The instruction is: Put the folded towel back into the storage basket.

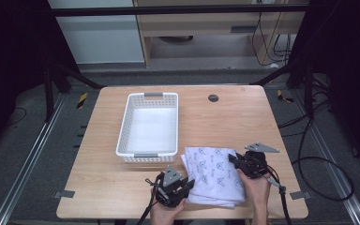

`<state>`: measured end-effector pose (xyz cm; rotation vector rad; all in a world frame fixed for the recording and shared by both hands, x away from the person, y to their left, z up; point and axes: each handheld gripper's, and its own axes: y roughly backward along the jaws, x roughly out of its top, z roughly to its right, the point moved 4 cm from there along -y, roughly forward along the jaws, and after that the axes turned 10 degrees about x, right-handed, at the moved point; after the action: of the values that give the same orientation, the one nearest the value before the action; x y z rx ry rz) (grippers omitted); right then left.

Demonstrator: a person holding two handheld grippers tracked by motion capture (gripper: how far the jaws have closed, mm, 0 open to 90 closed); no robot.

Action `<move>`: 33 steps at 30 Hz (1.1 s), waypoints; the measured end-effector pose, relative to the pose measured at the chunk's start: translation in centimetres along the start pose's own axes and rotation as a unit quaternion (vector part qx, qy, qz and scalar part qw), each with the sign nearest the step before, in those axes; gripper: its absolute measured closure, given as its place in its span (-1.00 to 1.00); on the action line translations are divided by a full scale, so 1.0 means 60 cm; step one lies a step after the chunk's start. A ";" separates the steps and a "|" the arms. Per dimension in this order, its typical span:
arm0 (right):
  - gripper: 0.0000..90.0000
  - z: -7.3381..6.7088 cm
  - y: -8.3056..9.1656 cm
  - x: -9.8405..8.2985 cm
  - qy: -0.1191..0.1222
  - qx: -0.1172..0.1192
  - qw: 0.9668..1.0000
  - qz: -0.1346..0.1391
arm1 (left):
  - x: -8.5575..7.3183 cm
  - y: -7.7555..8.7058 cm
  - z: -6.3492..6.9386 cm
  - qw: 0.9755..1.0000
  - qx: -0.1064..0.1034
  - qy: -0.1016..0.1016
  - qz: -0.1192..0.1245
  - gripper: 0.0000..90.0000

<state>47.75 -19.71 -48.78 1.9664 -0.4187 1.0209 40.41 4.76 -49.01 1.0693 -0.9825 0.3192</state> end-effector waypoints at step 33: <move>0.67 -0.037 0.055 0.075 0.032 -0.008 0.998 0.060 | 0.087 0.053 -0.005 0.999 0.000 -0.034 0.032 0.72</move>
<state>47.35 -19.42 -42.79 1.9072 -0.5143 1.1493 41.39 5.37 -43.04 1.0547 -1.0797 0.3373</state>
